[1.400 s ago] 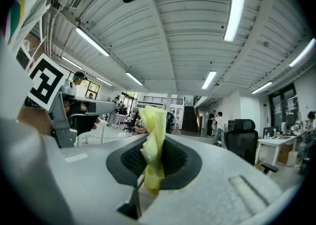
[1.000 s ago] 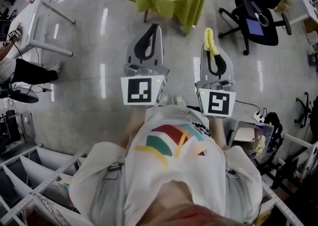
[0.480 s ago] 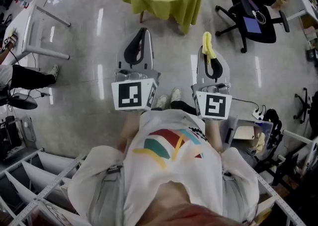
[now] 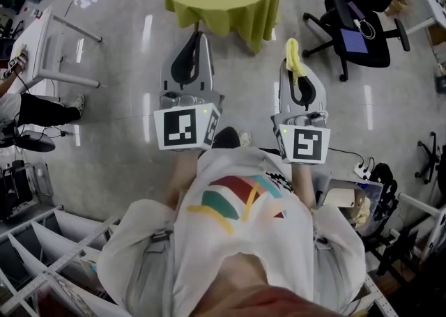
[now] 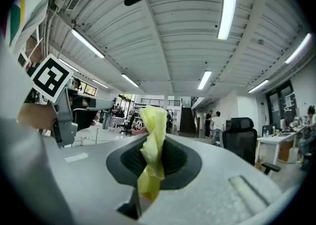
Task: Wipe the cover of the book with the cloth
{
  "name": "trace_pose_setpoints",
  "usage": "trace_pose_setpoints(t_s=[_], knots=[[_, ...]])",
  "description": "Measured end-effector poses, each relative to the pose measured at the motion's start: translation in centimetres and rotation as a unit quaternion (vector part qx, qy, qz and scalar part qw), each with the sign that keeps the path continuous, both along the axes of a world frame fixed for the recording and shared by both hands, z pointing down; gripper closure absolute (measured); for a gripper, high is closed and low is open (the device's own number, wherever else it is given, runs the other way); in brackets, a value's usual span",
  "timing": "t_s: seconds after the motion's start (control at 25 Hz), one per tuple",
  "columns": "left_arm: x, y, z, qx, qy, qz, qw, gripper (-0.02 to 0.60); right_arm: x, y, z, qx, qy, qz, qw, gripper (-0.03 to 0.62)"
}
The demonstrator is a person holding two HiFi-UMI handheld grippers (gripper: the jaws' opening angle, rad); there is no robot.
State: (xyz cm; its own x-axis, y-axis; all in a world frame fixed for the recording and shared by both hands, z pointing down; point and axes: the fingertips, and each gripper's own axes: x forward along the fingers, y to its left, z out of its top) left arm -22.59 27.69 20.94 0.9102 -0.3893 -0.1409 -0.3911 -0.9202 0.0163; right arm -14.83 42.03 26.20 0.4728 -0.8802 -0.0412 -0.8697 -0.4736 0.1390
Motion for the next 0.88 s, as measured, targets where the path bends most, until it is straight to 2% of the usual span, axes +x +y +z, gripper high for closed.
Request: trace_pose_setpoints(t_s=[0.16, 0.44, 0.68, 0.88], knots=[[1.1, 0.3, 0.2, 0.004, -0.002, -0.01, 0.9999, 0.56, 1.6, 0.0, 0.6, -0.002, -0.015, -0.01, 1.0, 0.563], [2.8, -1.2, -0.1, 0.014, 0.005, -0.029, 0.9995, 0.56, 3.5, -1.2, 0.5, 0.006, -0.003, -0.023, 1.0, 0.563], [5.0, -3.9, -0.2, 0.012, 0.015, -0.037, 0.9991, 0.56, 5.5, -3.3, 0.4, 0.01, 0.004, -0.028, 1.0, 0.563], [8.2, -6.7, -0.1, 0.014, 0.02, -0.033, 0.9992, 0.561, 8.4, -5.5, 0.4, 0.016, 0.016, -0.019, 1.0, 0.563]])
